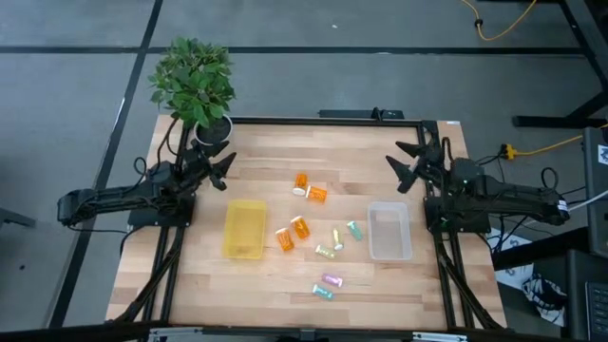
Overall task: Pick and place medicine bottles into bin by pill shape (circle, oval)
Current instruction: Put the blue pill bottle into the transparent bin
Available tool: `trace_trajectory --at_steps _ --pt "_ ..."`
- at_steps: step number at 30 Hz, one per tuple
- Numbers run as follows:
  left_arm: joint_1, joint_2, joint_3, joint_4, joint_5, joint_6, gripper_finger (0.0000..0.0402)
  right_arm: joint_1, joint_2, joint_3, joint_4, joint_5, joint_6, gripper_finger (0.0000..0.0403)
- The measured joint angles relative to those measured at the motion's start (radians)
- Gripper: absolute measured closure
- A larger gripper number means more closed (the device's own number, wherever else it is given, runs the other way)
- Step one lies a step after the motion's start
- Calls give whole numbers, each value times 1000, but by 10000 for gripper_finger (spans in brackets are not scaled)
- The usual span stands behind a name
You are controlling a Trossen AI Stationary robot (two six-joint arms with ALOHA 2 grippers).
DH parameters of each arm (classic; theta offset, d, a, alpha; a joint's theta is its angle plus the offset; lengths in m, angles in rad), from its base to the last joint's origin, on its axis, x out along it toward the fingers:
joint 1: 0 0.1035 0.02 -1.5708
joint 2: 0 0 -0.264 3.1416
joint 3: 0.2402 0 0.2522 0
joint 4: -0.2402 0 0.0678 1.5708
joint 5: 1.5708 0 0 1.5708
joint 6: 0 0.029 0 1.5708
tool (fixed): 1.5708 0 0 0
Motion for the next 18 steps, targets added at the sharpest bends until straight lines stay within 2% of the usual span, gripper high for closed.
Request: trace_trajectory --at_steps 2,8,11,14,16,18 --pt "0 20 0 3 -37 -41 172 -19 43 35 -9 -1 -15 102" --pt "0 63 0 100 -42 -55 172 -65 147 143 -12 -26 -98 102" --pt "0 84 0 116 -62 -53 172 -84 197 190 -15 -117 -116 102" --pt "0 108 0 116 -69 -53 172 -98 252 231 -48 -254 -86 102" --pt "0 134 0 116 -40 -53 172 -102 295 246 -87 -334 -68 102" --pt "-1 165 0 116 7 -53 173 -102 346 247 -97 -361 -71 102"
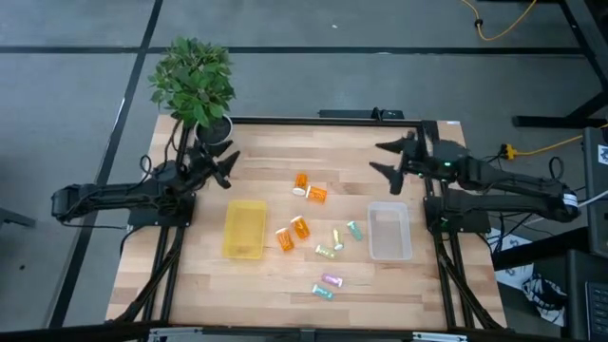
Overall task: Pick and place medicine bottles into bin by pill shape (circle, oval)
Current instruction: Put the blue pill bottle into the transparent bin
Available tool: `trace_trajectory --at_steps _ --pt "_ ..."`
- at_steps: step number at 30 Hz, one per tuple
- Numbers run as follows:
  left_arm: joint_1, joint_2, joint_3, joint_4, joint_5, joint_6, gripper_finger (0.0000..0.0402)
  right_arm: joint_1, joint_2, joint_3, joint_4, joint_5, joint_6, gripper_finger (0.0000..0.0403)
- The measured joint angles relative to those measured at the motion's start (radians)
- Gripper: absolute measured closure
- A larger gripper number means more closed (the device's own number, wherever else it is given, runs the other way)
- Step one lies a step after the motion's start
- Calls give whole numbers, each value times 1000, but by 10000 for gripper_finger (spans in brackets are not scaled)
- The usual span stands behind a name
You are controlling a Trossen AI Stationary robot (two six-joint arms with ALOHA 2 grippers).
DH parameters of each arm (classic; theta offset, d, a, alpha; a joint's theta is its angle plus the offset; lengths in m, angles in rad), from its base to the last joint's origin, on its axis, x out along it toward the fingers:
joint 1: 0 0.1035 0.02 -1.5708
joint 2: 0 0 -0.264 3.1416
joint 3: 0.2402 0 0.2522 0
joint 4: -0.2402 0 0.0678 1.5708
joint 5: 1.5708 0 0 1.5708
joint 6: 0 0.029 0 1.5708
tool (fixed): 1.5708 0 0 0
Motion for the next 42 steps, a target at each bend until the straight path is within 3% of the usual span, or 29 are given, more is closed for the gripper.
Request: trace_trajectory --at_steps 7,12,18,26,31,36,42 --pt "-42 103 37 -1 159 -12 173 0 203 0 122 -2 189 102" --pt "-77 113 77 2 178 30 173 13 336 0 284 -17 259 102" --pt "-159 131 134 -39 215 26 173 17 465 0 488 -164 262 102" --pt "-261 213 196 -124 214 159 173 4 604 0 689 -167 154 102" --pt "-266 224 197 -138 177 222 173 -13 609 0 759 -167 79 102" --pt "-266 224 198 -208 179 132 173 -14 592 0 757 -167 80 102" --pt "-266 223 198 -342 210 -95 173 -14 593 0 698 -168 160 102"
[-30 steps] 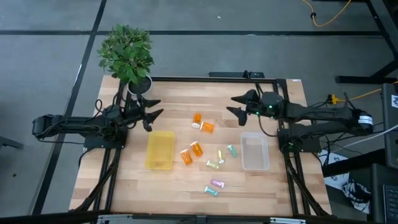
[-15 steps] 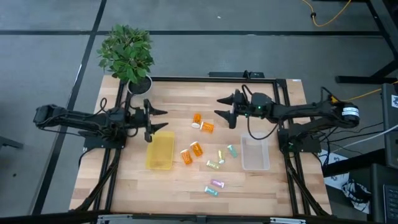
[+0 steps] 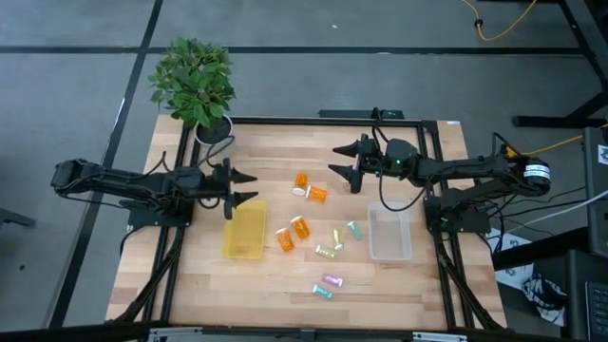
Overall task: Pick and place medicine bottles into bin by pill shape (circle, oval)
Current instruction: Put the blue pill bottle into the transparent bin
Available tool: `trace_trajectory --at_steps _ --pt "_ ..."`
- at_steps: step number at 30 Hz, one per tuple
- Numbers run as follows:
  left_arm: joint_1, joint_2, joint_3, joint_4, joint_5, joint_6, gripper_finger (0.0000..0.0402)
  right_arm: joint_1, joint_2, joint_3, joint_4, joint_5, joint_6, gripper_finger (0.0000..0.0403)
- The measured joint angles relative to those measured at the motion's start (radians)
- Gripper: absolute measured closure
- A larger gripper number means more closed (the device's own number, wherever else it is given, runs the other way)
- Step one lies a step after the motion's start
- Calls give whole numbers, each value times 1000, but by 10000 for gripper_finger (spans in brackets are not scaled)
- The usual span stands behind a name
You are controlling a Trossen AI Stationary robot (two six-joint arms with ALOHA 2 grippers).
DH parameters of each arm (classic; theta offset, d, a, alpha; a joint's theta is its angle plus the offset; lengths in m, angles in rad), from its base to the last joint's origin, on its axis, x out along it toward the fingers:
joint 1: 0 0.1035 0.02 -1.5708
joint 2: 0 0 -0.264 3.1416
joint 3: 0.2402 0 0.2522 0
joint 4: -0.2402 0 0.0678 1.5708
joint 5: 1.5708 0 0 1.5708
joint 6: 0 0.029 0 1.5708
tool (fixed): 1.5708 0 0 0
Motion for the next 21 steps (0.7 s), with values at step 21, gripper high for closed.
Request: trace_trajectory --at_steps 21 --pt "1 82 9 -59 14 -53 173 28 1 0 -74 -24 73 102"
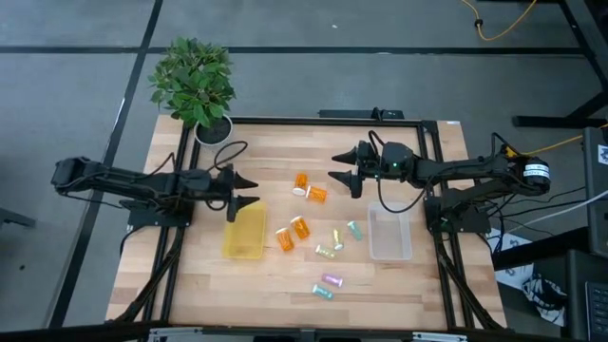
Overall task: Pick and place medicine bottles into bin by pill shape (circle, oval)
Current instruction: Put the blue pill bottle into the transparent bin
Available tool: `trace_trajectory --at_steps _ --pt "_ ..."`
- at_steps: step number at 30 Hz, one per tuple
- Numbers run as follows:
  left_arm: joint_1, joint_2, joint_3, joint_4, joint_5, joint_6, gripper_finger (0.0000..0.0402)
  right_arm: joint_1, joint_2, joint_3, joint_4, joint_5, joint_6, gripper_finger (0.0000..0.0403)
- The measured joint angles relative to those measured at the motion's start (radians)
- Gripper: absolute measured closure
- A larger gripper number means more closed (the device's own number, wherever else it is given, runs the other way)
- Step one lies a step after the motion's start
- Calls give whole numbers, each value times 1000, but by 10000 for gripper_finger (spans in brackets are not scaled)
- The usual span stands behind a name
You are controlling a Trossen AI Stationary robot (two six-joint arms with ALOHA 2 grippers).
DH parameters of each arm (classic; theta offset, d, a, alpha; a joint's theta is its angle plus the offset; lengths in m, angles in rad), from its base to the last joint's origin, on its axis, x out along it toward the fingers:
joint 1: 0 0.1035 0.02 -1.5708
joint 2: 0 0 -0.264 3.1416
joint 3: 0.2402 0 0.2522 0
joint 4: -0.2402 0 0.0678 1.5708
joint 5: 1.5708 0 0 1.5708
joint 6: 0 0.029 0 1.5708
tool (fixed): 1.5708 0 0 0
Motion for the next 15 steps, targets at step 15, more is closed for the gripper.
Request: trace_trajectory --at_steps 15 --pt "0 49 83 9 17 141 173 0 0 0 0 122 21 102"
